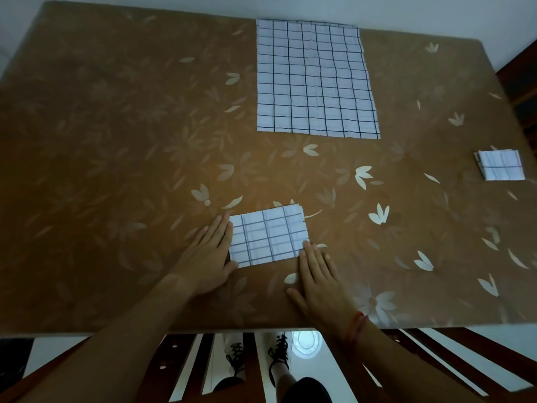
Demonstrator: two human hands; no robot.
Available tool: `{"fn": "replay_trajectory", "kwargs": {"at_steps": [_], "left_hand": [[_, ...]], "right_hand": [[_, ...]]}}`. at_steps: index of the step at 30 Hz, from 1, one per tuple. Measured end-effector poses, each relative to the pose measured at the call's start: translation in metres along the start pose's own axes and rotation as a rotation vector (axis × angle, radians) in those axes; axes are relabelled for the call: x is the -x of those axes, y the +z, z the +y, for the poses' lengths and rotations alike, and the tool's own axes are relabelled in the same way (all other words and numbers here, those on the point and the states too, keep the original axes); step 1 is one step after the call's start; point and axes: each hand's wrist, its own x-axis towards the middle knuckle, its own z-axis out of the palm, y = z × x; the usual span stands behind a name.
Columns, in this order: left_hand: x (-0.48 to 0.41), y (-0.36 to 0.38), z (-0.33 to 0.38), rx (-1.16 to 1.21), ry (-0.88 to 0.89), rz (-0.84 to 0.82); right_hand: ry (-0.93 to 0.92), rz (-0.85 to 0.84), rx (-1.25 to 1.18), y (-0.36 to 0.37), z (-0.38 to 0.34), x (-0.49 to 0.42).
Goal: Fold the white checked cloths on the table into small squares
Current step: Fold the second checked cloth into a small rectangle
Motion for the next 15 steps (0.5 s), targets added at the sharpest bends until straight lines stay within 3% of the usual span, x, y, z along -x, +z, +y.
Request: {"fn": "replay_trajectory", "kwargs": {"at_steps": [9, 15], "left_hand": [[0.0, -0.005, 0.005, 0.029, -0.018, -0.016], [0.0, -0.007, 0.006, 0.033, -0.027, -0.02]], "right_hand": [[0.015, 0.111, -0.074, -0.008, -0.002, -0.004], [0.042, 0.227, -0.169, -0.053, 0.004, -0.044]]}}
